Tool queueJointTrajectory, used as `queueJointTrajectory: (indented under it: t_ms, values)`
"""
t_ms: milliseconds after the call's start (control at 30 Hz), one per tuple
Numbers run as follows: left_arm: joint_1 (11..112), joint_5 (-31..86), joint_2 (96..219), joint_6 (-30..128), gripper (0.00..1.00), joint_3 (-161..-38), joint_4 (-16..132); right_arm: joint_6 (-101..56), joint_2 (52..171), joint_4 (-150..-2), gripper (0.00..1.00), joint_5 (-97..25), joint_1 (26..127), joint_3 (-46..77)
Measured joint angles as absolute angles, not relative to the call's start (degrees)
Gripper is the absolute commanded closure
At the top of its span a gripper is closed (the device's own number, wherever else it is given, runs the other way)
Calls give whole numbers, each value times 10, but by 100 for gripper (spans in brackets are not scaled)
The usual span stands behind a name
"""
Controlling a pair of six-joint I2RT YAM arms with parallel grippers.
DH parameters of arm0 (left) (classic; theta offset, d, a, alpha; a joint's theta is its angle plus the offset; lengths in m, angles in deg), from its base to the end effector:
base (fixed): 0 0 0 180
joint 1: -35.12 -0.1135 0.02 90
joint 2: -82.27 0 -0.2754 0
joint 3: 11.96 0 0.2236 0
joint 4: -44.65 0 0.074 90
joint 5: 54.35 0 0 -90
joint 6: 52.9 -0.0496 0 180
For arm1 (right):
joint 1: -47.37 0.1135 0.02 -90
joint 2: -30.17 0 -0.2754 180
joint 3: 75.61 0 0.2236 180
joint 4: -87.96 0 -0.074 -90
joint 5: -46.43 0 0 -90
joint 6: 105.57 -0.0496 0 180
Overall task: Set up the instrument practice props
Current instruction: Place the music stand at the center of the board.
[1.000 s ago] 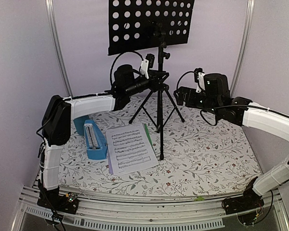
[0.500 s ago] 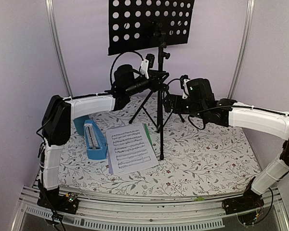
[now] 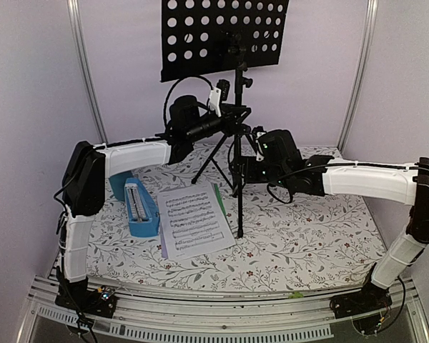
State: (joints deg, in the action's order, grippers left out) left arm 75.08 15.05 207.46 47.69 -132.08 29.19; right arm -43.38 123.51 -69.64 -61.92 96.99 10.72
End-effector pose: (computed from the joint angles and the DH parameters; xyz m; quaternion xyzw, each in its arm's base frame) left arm 0.3873 -0.3473 0.3405 0.2925 0.5745 -0.4262 0.6346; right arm 0.2474 0.2667 0.3017 -0.0823 0.8522 0.2040 0.4747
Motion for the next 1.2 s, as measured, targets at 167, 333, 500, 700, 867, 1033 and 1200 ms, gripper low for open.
queueJointTrajectory:
  t_ms: [167, 333, 500, 700, 867, 1033, 1200]
  values:
    - [751, 150, 2075, 476, 89, -1329, 306, -435, 1252, -697, 1, -619, 974, 107]
    - [751, 151, 2079, 476, 88, -1339, 315, -435, 1253, -700, 1, -619, 974, 105]
    - [751, 152, 2080, 476, 88, -1344, 323, -435, 1264, -706, 1, -619, 974, 105]
    - [751, 153, 2080, 475, 86, -1346, 328, -435, 1272, -712, 1, -618, 975, 86]
    - [751, 155, 2080, 469, 83, -1355, 347, -437, 1276, -716, 1, -617, 975, 79]
    - [752, 156, 2080, 464, 81, -1366, 368, -437, 1281, -721, 1, -616, 975, 79]
    - [752, 158, 2080, 461, 80, -1382, 401, -436, 1283, -726, 1, -616, 975, 77]
